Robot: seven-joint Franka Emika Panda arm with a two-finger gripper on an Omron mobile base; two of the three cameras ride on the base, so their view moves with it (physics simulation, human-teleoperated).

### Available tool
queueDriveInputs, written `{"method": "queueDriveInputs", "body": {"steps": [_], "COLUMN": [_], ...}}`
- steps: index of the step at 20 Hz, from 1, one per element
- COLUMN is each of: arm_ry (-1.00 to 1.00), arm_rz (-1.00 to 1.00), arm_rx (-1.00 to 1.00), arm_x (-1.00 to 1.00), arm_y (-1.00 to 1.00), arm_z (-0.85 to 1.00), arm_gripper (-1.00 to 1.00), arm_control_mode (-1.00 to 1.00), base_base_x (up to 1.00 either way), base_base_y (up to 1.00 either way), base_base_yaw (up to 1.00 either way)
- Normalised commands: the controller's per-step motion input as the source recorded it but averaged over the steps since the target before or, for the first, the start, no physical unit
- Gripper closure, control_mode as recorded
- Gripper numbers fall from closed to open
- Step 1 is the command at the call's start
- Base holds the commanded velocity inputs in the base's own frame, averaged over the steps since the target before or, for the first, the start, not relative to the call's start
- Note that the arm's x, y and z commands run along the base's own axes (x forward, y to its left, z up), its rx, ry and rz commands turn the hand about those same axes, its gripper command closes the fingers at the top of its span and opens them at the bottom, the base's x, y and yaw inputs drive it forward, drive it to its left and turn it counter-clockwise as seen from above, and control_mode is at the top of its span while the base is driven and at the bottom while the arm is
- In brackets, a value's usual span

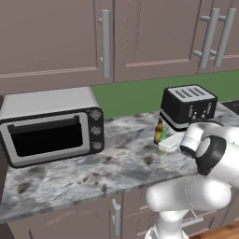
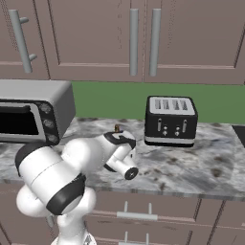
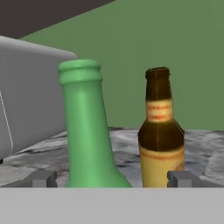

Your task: Place the beers on the top shelf of the fridge to keep them out of children's reach, and place the banana on lower shelves for easy access.

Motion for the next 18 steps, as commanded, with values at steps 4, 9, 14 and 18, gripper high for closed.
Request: {"method": "queueDriveInputs", "body": {"steps": [4,9,14,18], "arm_ry": [0.00,0.00,0.00,0.00], "arm_rz": [-0.05,-0.05,-0.05,-0.05], "arm_rx": [0.00,0.00,0.00,0.00], "arm_x": [0.06,0.08,0.09,0.07], "arm_y": [0.00,0.00,0.00,0.00], "arm_z": [-0.03,0.00,0.00,0.00], "arm_gripper": [-1.00,-1.00,-1.00,-1.00], "arm_control_mode": [-1.00,-1.00,-1.00,-1.00], "base_base_x": [0.00,0.00,0.00,0.00], "base_base_y": [0.00,0.00,0.00,0.00], "base_base_yaw": [0.00,0.00,0.00,0.00]}}
